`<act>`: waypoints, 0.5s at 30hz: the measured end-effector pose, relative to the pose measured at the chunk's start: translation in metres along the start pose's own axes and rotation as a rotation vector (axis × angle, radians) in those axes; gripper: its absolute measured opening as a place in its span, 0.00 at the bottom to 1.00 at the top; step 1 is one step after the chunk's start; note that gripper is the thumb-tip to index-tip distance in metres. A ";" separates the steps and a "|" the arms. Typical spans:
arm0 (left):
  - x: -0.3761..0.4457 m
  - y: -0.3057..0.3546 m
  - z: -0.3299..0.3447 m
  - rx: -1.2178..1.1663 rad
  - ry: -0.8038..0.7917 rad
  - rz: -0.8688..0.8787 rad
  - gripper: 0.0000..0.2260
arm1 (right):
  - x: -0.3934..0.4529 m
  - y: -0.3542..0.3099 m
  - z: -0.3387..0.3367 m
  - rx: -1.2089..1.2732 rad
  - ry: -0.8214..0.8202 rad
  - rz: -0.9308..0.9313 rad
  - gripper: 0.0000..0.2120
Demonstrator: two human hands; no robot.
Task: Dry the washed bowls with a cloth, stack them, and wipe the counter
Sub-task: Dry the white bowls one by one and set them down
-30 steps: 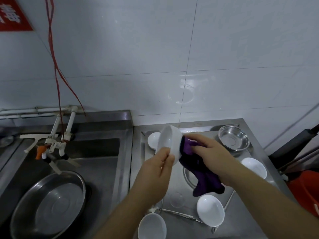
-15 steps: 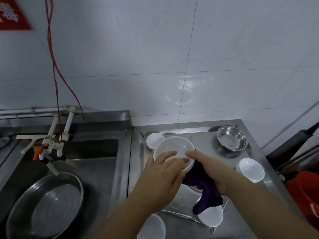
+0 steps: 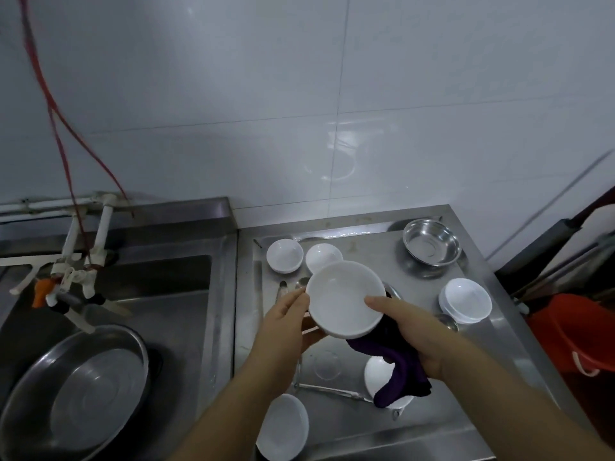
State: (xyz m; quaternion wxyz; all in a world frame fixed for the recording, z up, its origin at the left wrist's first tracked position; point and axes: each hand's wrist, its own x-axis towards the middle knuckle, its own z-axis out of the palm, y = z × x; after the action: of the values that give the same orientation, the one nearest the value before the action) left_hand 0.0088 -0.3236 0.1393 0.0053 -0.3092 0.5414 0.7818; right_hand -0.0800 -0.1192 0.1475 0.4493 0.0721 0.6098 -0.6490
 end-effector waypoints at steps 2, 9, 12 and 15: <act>0.005 -0.008 0.008 0.016 -0.020 -0.035 0.09 | -0.006 0.004 -0.013 0.013 0.024 -0.024 0.17; 0.019 -0.033 0.059 0.053 -0.090 -0.093 0.10 | -0.030 0.022 -0.074 0.080 0.216 -0.008 0.19; 0.024 -0.043 0.086 0.074 -0.102 -0.100 0.11 | -0.037 0.027 -0.105 0.130 0.329 -0.017 0.20; 0.028 -0.053 0.114 0.104 -0.122 -0.098 0.10 | -0.042 0.029 -0.138 0.133 0.383 -0.049 0.17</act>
State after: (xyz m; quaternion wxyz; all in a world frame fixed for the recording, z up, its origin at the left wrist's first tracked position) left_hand -0.0506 -0.2141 0.1062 0.0925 -0.2865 0.5642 0.7688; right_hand -0.0986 0.0238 0.1197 0.3034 0.2090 0.6416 -0.6727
